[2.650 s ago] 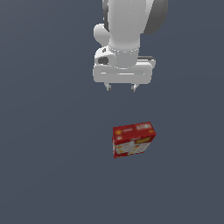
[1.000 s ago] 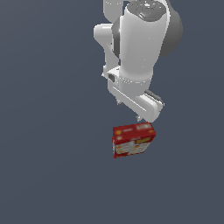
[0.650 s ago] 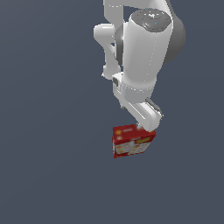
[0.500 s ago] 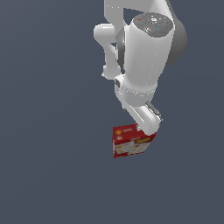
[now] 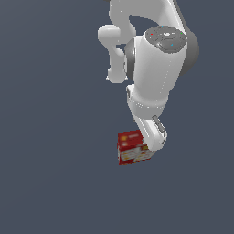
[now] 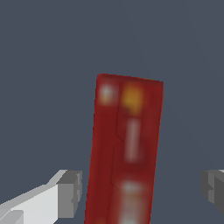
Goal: Pick up the object and move it to a goal position.
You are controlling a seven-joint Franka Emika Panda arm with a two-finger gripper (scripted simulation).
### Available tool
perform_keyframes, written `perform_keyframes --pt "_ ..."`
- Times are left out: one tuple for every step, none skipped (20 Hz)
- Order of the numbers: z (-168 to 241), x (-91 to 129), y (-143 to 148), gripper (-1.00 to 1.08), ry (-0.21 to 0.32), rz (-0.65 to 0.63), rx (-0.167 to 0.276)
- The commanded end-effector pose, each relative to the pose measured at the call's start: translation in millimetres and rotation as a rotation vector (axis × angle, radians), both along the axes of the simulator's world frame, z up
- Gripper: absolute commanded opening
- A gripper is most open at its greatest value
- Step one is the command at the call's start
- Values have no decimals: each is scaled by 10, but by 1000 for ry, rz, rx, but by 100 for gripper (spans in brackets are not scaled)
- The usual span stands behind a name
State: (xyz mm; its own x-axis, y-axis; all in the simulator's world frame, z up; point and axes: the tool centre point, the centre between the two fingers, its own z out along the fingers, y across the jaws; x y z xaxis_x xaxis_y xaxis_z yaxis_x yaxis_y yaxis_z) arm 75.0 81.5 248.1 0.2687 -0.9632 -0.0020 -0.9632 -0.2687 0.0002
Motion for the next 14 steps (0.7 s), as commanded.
perform_keyframes --pt "-23 30 14 100 0 -35 -1" --pt "-31 38 19 100 0 -45 -1" --pt "-37 46 23 100 -1 -54 -1" --pt "-43 52 26 100 -1 -62 -1" --pt "-48 58 29 100 -1 -69 -2" --pt "-53 62 32 100 -1 -74 -2" --pt "-56 66 34 100 -1 -79 -2" --pt "-58 68 35 100 -1 -82 -2" --pt "-59 70 36 100 -1 -84 -2" --pt "-60 70 36 100 -1 -84 -2" --pt "-59 67 35 100 0 -80 -2" --pt "-62 67 35 100 0 -80 -2" --pt "-73 66 36 100 0 -80 -2" --pt "-91 66 37 100 0 -80 -2"
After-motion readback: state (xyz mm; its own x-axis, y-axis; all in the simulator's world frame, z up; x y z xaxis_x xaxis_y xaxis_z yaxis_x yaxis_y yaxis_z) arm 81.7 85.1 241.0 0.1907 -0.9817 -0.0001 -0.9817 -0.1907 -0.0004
